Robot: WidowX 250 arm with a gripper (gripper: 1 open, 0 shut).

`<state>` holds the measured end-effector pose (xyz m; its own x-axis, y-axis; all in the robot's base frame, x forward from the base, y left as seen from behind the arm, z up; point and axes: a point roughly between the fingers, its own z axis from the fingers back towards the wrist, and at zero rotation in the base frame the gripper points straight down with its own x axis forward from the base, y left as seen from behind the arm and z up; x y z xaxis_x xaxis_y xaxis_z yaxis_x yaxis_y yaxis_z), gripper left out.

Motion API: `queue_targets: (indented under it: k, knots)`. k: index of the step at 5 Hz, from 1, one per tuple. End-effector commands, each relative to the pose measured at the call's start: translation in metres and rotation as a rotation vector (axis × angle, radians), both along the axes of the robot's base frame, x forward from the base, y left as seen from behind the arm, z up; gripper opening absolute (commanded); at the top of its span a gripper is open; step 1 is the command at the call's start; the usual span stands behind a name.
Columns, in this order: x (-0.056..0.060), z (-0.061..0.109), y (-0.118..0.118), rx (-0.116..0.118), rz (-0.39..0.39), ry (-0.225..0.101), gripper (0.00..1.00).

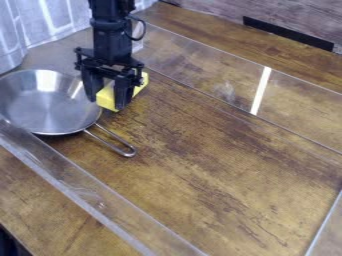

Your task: Put the yellow object in the silver pan

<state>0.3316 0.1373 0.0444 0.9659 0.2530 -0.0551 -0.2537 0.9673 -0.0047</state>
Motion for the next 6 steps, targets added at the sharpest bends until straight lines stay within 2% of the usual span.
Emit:
queue_targets:
  k: [1,6]
  knots:
    - [0.0132,0.0175,-0.0047,0.017,-0.022,-0.052,0.00]
    - [0.0182,0.0202,-0.0046,0.012,-0.033,-0.058,0.00]
